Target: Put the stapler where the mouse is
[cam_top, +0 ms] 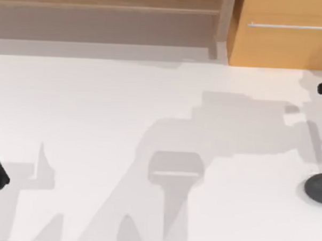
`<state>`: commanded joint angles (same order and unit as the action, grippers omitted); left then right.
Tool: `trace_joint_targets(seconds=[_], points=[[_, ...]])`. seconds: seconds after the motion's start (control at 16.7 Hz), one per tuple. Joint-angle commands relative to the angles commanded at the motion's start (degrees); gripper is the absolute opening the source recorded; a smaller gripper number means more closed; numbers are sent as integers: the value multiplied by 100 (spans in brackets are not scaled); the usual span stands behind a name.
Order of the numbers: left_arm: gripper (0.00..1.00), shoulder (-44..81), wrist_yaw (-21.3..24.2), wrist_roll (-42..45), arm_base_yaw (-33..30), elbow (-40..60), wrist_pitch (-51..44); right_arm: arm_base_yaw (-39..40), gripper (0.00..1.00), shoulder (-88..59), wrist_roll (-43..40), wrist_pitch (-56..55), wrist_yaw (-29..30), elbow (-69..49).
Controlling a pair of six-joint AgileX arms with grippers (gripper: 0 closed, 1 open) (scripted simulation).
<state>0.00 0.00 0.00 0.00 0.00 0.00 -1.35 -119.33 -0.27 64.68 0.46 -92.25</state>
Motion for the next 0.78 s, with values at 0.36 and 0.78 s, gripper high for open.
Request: trace_joint_targets(seconds=[0.36,0.78], points=[[100,0,0,0,0,0,0,454,0,-811,375,58,31,-1050],[100,0,0,0,0,0,0,429,0,-810,370,39,4,-1046]])
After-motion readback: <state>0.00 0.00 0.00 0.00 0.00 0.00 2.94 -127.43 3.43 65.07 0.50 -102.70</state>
